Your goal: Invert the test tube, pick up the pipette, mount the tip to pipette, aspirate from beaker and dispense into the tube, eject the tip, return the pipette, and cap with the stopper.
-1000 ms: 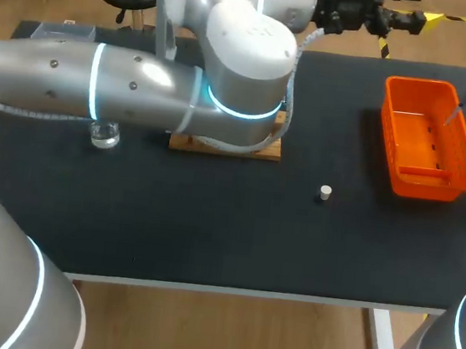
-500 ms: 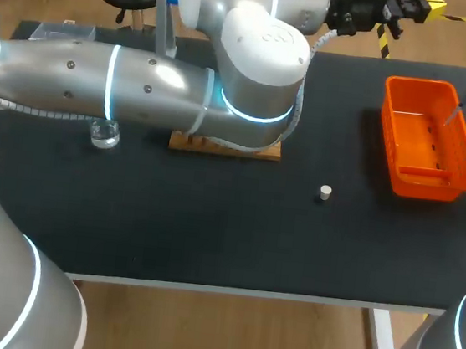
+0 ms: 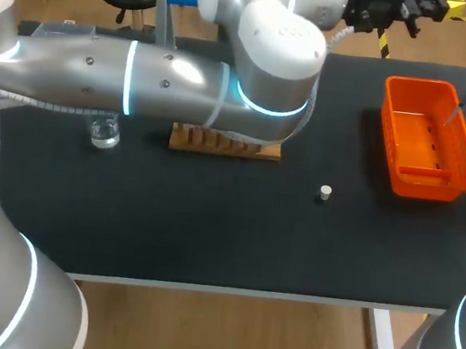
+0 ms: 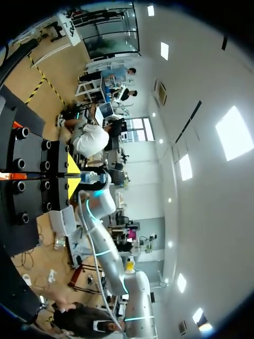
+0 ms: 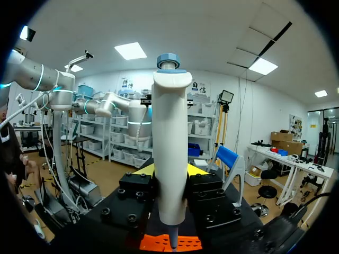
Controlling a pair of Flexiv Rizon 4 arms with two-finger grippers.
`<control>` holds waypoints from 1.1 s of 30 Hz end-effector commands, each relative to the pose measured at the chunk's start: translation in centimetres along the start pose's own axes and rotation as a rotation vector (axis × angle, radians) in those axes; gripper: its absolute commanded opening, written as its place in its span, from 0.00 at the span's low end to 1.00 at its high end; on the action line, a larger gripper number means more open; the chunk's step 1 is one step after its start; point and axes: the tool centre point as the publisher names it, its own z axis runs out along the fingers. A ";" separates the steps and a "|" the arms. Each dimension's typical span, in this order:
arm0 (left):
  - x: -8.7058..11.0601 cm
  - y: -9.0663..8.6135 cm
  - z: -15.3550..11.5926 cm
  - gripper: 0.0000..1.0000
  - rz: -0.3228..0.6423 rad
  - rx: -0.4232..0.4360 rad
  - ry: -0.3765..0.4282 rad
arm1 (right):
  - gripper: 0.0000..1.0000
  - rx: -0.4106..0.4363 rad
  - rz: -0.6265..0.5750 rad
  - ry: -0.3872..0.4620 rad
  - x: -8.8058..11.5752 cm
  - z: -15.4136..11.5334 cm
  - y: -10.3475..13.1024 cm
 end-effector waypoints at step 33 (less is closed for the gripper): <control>0.0 0.0 8.1 0.00 0.024 0.145 0.057 | 0.00 0.001 -0.001 0.003 -0.1 -0.1 0.0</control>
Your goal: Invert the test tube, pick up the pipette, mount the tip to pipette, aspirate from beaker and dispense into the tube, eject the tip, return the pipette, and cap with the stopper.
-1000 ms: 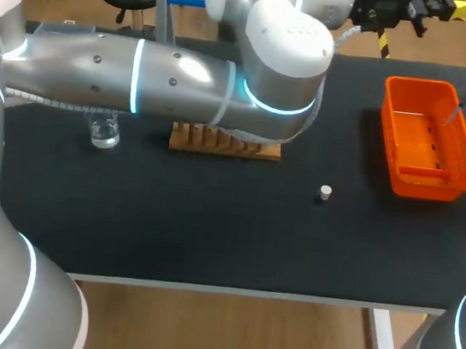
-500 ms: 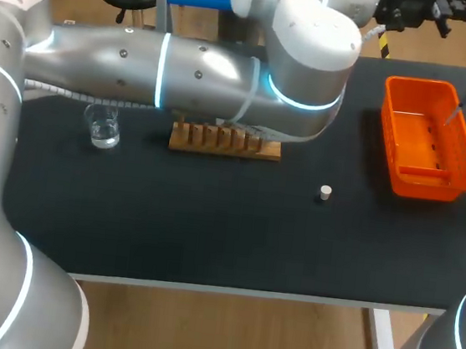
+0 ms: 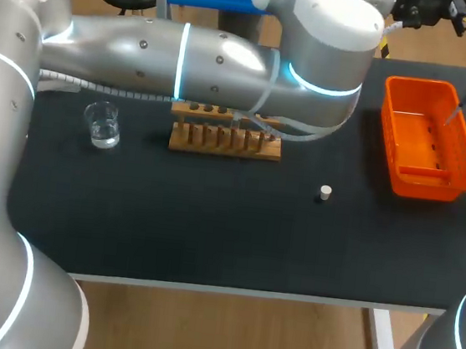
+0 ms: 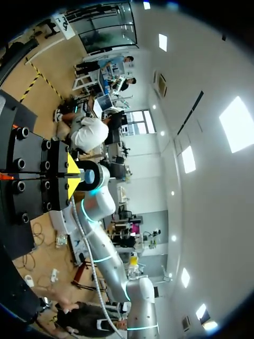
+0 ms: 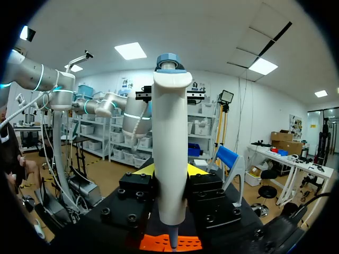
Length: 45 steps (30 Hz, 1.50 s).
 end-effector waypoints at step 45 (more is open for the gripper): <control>0.0 1.7 2.6 0.00 -0.017 0.147 0.040 | 0.00 0.001 -0.001 0.003 -0.1 -0.1 0.0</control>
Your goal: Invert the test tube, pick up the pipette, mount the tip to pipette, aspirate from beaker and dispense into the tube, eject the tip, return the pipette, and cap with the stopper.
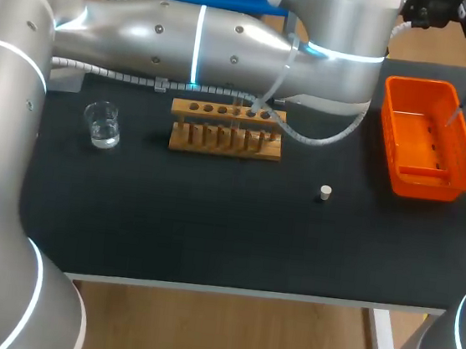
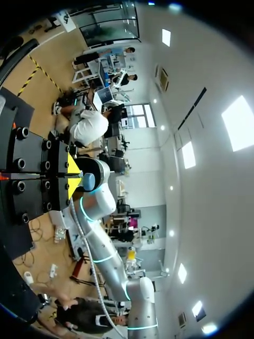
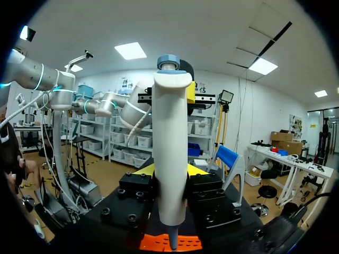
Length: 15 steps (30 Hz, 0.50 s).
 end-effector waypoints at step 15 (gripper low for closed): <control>0.6 1.6 0.4 0.00 0.003 0.133 -0.002 | 0.00 0.001 0.000 0.004 -0.1 -0.1 0.1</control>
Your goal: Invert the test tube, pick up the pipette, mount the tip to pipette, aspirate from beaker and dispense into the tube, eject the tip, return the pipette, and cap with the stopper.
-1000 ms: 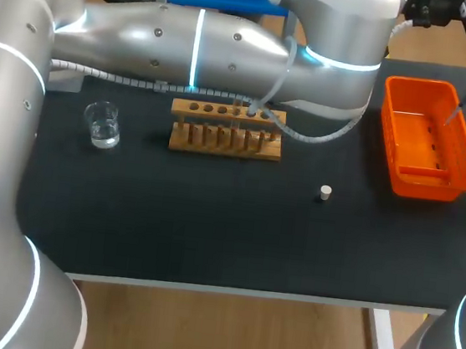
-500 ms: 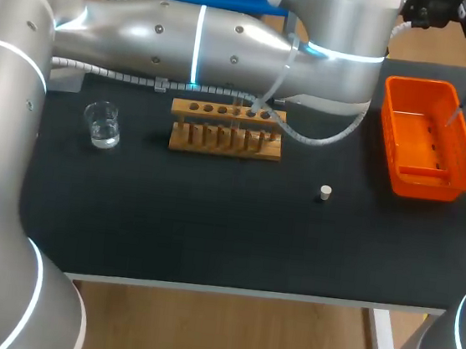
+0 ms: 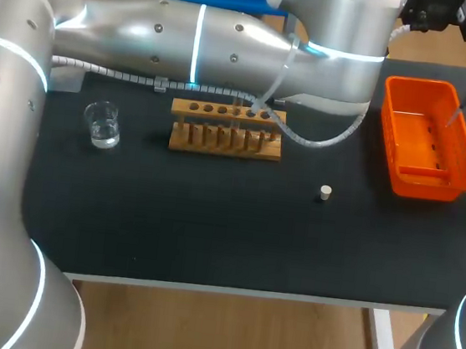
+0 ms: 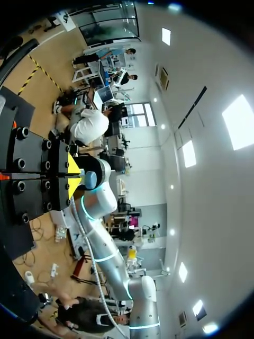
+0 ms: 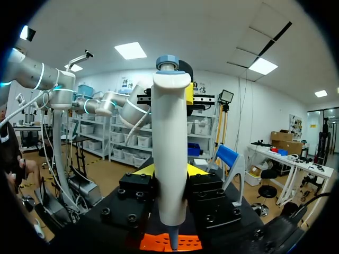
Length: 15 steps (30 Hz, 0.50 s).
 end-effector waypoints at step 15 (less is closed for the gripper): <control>0.5 2.0 0.7 0.00 -0.006 0.129 0.011 | 0.00 0.000 0.000 0.004 -0.2 -0.1 0.4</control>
